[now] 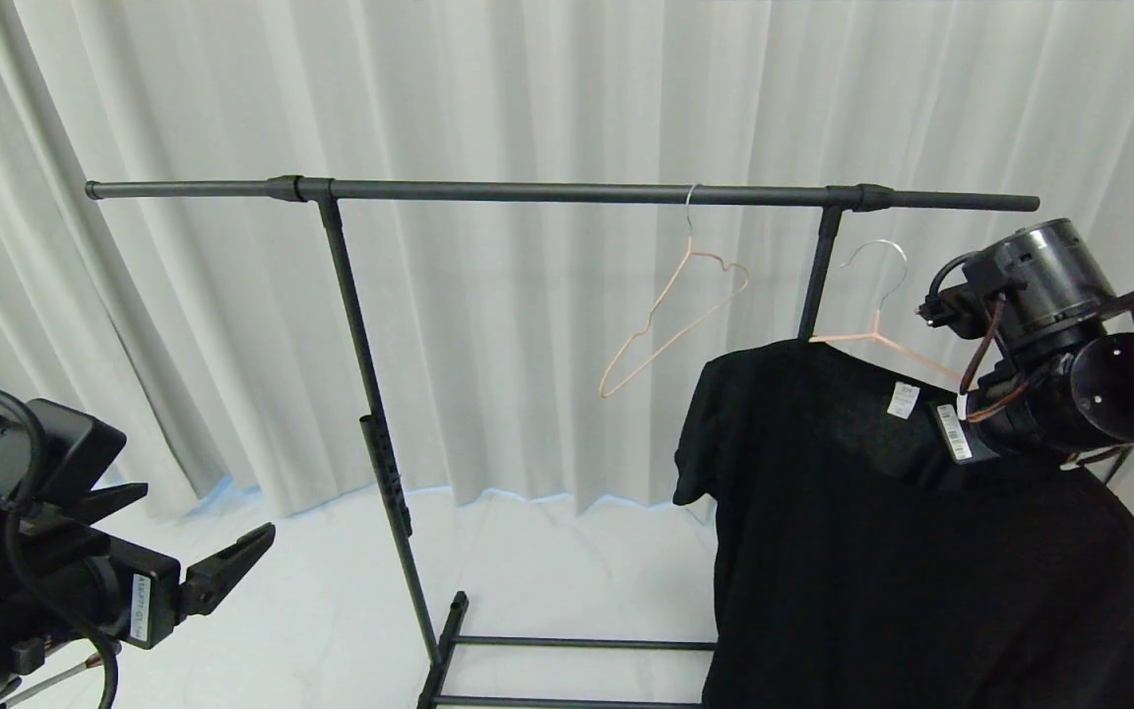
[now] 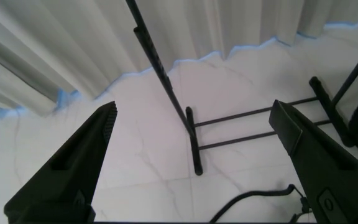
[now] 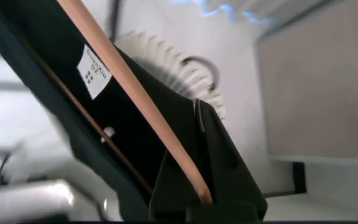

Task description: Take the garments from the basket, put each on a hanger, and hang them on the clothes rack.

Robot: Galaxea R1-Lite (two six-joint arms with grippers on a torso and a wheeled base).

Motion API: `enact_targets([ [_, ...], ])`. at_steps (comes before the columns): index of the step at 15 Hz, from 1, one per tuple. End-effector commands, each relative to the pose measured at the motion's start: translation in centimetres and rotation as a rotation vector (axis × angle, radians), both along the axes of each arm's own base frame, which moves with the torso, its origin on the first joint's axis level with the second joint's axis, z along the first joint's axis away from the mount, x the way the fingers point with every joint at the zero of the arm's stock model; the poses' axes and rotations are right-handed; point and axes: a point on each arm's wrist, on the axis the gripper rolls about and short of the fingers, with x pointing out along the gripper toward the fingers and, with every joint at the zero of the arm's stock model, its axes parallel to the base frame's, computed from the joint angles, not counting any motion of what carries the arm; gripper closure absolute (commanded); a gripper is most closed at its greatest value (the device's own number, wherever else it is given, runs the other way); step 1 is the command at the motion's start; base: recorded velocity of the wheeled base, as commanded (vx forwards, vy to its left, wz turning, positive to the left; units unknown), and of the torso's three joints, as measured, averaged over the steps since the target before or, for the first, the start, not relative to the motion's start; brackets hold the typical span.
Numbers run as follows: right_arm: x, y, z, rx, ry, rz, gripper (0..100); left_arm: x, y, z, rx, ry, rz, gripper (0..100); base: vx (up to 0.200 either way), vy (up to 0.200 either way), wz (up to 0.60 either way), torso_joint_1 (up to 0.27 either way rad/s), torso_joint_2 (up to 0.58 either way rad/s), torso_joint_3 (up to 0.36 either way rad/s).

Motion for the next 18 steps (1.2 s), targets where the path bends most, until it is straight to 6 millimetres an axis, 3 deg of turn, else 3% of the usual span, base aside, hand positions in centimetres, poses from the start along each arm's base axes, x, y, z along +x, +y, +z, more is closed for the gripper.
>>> enact_targets([
  [1,1.6,0.2,0.4,0.003,-0.025,-0.032,100,0.0,-0.2,0.1,0.0,-0.003,-0.018,0,0.2,0.0,0.0,0.002,0.0,0.007],
  [6,2.9,0.5,2.2,0.025,-0.091,-0.044,100,-0.1,-1.0,0.1,0.0,-0.006,-0.068,0,0.2,0.0,0.0,0.0,0.01,0.002],
  [14,3.5,0.4,2.4,-0.025,-0.127,-0.11,100,-0.1,-1.0,0.1,0.011,-0.008,-0.076,0,0.2,0.0,0.0,0.004,0.0,0.004],
  [18,4.4,0.7,3.1,-0.012,-0.155,-0.114,100,-0.2,-1.2,0.1,0.009,-0.011,-0.086,0,0.0,0.0,0.0,0.0,0.0,0.0],
])
